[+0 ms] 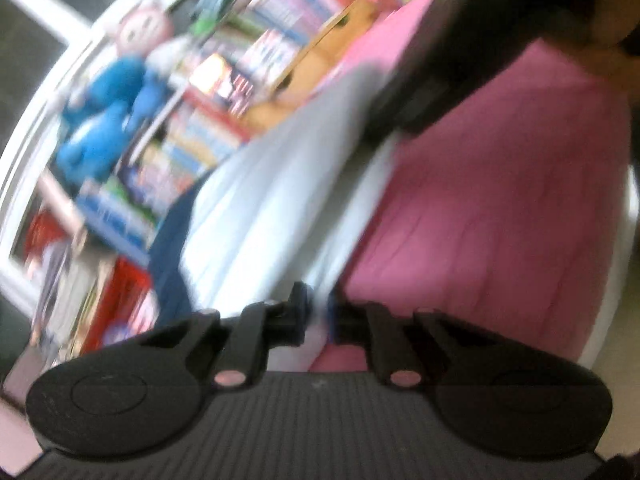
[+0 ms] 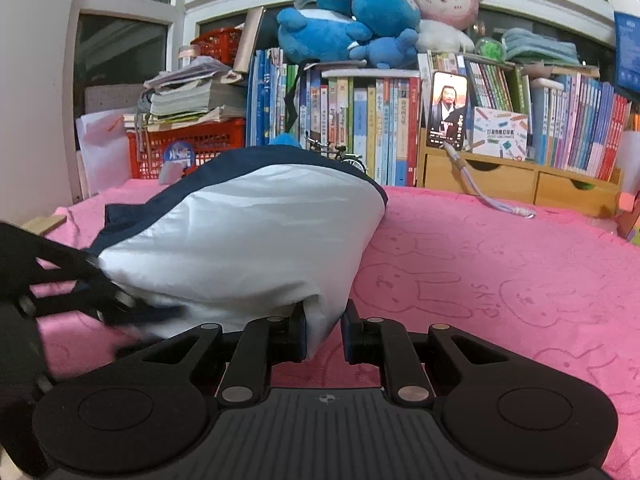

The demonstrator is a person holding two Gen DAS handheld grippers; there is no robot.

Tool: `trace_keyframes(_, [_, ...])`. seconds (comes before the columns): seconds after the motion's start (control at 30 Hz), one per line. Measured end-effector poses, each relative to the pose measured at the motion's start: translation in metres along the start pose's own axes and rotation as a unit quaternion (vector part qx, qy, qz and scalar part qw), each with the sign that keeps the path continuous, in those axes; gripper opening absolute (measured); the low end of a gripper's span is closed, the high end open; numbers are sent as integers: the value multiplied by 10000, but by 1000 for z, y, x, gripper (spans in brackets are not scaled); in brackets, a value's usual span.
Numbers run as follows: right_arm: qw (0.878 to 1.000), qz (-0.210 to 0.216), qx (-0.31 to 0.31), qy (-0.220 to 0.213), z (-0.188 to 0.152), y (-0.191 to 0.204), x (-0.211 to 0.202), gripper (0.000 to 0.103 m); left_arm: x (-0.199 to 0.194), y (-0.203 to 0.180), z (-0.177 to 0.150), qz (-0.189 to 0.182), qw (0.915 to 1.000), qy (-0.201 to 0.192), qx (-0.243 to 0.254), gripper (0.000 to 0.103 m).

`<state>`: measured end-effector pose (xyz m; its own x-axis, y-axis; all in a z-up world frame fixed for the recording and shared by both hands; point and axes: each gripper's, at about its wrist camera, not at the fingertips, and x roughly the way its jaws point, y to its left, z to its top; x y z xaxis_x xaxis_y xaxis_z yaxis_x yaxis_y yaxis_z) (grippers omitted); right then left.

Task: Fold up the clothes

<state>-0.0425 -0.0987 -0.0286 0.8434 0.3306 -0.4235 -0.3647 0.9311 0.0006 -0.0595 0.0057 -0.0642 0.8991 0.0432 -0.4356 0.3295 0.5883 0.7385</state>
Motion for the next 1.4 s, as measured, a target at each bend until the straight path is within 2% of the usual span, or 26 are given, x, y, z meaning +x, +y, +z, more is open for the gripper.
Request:
trace_keyframes(0.17, [9997, -76, -219, -32, -4, 4, 1, 18, -9, 23, -34, 365, 9974, 589, -219, 10])
trace_keyframes(0.33, [9988, -148, -460, -90, -8, 9, 1, 18, -18, 45, -60, 727, 9872, 1212, -734, 12])
trace_keyframes(0.4, [9981, -186, -570, -104, -10, 11, 2, 18, -24, 60, -68, 740, 9793, 1369, -1294, 15])
trace_keyframes(0.43, [9980, -188, -596, -97, -12, 11, 3, 18, -32, 69, -73, 631, 9719, 1330, -1838, 18])
trace_keyframes(0.47, [9978, -191, -621, -90, -13, 12, 3, 18, -37, 83, -77, 441, 9589, 1205, -2529, 21])
trace_keyframes(0.5, [9978, -194, -636, -85, -14, 12, 4, 19, -42, 96, -81, 234, 9420, 1023, -3187, 25])
trace_keyframes(0.53, [9977, -197, -651, -80, -15, 12, 4, 19, -47, 109, -85, 1, 9197, 820, -3840, 31])
trace_keyframes(0.57, [9976, -199, -666, -76, -15, 12, 4, 19, -51, 119, -90, -299, 8906, 567, -4502, 33])
trace_keyframes(0.6, [9974, -206, -685, -78, -16, 12, 5, 19, -54, 128, -95, -608, 8568, 311, -5111, 33])
trace_keyframes(0.67, [9971, -210, -730, -81, -17, 12, 5, 19, -54, 133, -103, -1309, 7881, -143, -6013, 36])
trace_keyframes(0.73, [9969, -215, -759, -80, -19, 12, 5, 20, -48, 134, -109, -1975, 7122, -534, -6715, 38])
trace_keyframes(0.8, [9966, -223, -786, -81, -20, 13, 6, 20, -35, 130, -111, -2395, 6544, -740, -7134, 41])
trace_keyframes(0.83, [9965, -228, -795, -85, -21, 13, 6, 20, -26, 128, -111, -2493, 6351, -777, -7270, 43])
trace_keyframes(0.9, [9964, -241, -809, -92, -20, 14, 7, 20, -12, 122, -107, -2508, 6155, -722, -7436, 47])
trace_keyframes(0.93, [9964, -240, -806, -93, -20, 14, 7, 20, -5, 120, -105, -2490, 6093, -682, -7497, 50])
trace_keyframes(1.0, [9964, -236, -807, -96, -21, 13, 6, 20, 5, 121, -101, -2321, 6160, -545, -7508, 51])
trace_keyframes(1.03, [9964, -236, -806, -97, -21, 13, 7, 21, 7, 119, -100, -2258, 6151, -522, -7536, 54])
trace_keyframes(1.13, [9963, -234, -817, -103, -21, 13, 7, 21, 10, 114, -102, -2081, 5998, -546, -7707, 59])
trace_keyframes(1.17, [9962, -235, -829, -108, -22, 13, 7, 21, 9, 114, -102, -1950, 5979, -496, -7759, 59])
trace_keyframes(1.2, [9962, -233, -837, -113, -22, 13, 7, 22, 8, 113, -101, -1835, 5985, -455, -7785, 59])
trace_keyframes(1.23, [9962, -236, -830, -116, -22, 12, 7, 23, 4, 113, -99, -1802, 6061, -441, -7735, 59])
trace_keyframes(1.3, [9966, -242, -776, -125, -23, 10, 6, 26, -4, 110, -96, -1983, 6189, -449, -7587, 59])
trace_keyframes(1.33, [9969, -243, -742, -129, -23, 8, 6, 26, -6, 107, -96, -2195, 6156, -459, -7555, 61])
trace_keyframes(1.4, [9975, -225, -651, -145, -22, 7, 6, 26, -4, 103, -96, -2507, 6010, -504, -7572, 61])
